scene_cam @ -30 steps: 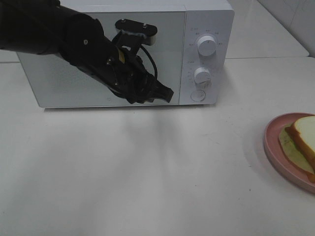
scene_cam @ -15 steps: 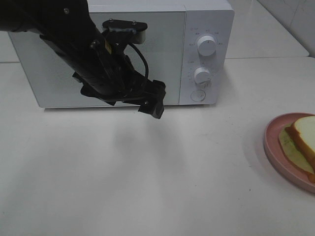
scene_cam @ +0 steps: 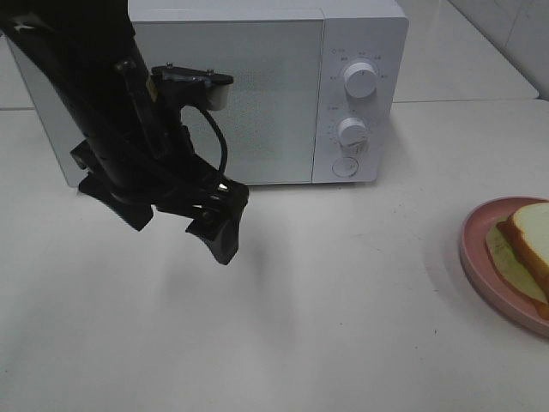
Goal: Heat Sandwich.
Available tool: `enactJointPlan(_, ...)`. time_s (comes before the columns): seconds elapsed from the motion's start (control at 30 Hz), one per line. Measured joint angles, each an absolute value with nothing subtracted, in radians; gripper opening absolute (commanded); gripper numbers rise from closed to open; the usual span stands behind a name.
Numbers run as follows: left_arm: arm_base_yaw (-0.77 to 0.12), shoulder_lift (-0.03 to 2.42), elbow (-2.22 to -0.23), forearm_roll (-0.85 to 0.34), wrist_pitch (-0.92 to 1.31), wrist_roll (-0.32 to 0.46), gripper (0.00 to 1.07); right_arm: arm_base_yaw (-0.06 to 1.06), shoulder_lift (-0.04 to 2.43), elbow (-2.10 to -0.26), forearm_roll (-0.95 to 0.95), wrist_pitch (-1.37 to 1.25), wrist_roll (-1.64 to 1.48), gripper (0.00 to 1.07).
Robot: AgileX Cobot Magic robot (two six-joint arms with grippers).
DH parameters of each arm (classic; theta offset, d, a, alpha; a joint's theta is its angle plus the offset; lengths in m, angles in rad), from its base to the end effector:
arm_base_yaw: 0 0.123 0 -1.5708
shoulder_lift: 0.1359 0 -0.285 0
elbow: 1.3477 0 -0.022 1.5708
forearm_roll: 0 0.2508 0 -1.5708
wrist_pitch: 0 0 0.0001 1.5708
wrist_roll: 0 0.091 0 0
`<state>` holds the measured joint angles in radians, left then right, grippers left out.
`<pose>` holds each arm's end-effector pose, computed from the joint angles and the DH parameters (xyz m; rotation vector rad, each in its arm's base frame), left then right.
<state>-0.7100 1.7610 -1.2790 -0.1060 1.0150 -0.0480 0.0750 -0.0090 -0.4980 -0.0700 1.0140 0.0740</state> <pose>0.2570 -0.2317 0.2274 0.9113 2.8781 -0.2228 -0.0038 -0.0057 0.2807 0.0006 1.9887 0.0133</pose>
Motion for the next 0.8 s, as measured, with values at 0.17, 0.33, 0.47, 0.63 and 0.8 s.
enactJointPlan(0.17,-0.71,1.736,-1.279,-0.098,1.129,-0.062,0.97,0.075,-0.009,-0.498,-0.07,1.014,0.074,0.71)
enactJointPlan(0.33,-0.708,1.693,-1.279,-0.045,1.169,-0.102,0.97,0.075,-0.009,-0.498,-0.07,1.014,0.074,0.71)
enactJointPlan(0.47,-0.677,1.652,-1.28,-0.03,1.187,-0.118,0.97,0.075,-0.009,-0.498,-0.07,1.014,0.074,0.71)
enactJointPlan(0.63,-0.585,1.602,-1.28,-0.026,1.209,-0.122,0.97,0.075,-0.009,-0.498,-0.07,1.014,0.074,0.71)
enactJointPlan(0.8,-0.487,1.542,-1.28,-0.025,1.212,-0.109,0.97,0.075,-0.009,-0.498,-0.07,1.014,0.074,0.71)
